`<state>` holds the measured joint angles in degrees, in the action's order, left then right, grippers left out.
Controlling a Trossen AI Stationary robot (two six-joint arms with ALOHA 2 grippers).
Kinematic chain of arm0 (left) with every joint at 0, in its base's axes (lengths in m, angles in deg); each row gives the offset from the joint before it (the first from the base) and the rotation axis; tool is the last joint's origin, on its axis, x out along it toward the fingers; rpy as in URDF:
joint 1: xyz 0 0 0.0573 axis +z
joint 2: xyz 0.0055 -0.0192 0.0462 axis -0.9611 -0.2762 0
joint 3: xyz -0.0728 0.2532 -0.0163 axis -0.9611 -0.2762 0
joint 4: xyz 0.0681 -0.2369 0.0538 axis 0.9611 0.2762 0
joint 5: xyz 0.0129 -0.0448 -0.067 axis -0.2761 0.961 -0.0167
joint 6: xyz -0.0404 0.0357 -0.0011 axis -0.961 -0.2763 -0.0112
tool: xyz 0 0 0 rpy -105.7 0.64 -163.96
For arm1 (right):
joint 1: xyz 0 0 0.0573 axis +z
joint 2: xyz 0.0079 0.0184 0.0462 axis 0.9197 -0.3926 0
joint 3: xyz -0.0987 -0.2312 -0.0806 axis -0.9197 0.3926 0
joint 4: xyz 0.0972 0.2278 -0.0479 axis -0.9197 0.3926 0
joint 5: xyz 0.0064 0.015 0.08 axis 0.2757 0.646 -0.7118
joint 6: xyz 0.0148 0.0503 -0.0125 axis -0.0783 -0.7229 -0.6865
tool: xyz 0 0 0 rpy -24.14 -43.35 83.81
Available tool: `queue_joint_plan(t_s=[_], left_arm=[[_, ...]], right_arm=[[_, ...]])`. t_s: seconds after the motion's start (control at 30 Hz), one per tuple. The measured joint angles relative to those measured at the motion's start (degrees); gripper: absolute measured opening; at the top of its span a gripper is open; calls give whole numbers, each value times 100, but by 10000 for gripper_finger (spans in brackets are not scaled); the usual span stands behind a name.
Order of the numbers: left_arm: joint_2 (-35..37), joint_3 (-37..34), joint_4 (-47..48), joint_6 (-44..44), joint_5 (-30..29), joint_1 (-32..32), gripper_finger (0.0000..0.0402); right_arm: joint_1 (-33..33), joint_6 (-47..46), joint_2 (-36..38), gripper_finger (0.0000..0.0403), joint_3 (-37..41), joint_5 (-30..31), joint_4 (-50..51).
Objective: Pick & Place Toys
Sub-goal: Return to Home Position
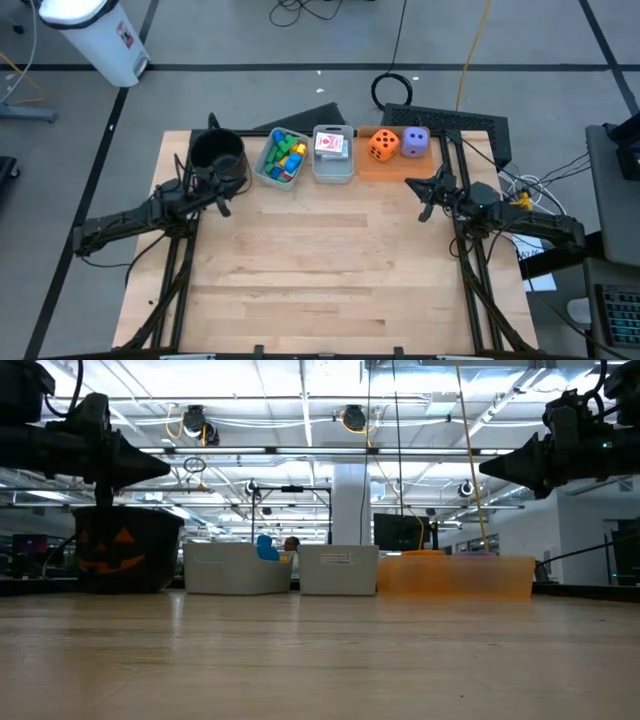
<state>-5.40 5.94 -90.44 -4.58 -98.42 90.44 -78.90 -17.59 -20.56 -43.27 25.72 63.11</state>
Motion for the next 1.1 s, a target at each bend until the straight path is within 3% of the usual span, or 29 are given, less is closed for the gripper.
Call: queue_joint_plan(t_s=[1.1], left_arm=[[-2, 1, -125, 1, 7, 0, 24]], right_arm=[[0, -3, -2, 0, 0, -9, -20]])
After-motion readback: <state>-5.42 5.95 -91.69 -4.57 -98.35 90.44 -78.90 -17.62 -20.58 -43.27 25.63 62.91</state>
